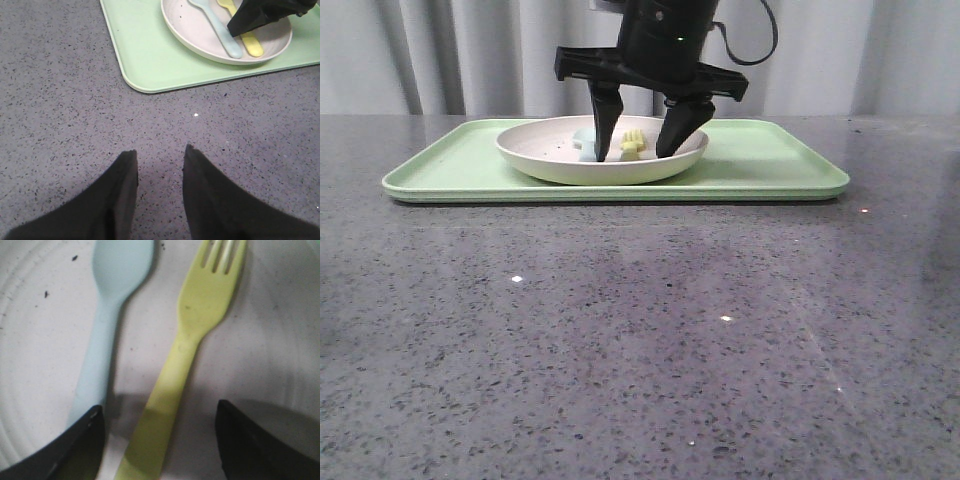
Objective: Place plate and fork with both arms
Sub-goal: 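Lower the right gripper into the plate and grasp the yellow fork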
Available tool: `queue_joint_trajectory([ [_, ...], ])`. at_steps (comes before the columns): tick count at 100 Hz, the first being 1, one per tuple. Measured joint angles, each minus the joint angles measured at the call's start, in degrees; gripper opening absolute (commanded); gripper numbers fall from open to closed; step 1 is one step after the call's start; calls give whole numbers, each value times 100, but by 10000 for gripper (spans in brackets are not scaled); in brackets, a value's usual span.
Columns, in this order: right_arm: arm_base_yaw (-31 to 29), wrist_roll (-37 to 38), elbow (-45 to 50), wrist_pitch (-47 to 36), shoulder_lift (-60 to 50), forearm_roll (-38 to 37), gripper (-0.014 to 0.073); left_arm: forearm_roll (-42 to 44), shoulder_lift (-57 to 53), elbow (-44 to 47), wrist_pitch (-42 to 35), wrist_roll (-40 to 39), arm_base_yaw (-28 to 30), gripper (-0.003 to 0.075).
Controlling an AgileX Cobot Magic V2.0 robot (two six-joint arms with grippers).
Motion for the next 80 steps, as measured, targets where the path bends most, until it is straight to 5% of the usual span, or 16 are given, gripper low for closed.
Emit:
queue_joint_trajectory([
  [31, 0, 0, -27, -6, 42, -62, 456, -12, 0, 0, 34, 0, 0, 230],
  [62, 0, 12, -31, -6, 61, -120, 74, -12, 0, 0, 59, 0, 0, 230],
  [80, 0, 12, -31, -6, 70, -120, -31, -12, 0, 0, 69, 0, 0, 230],
])
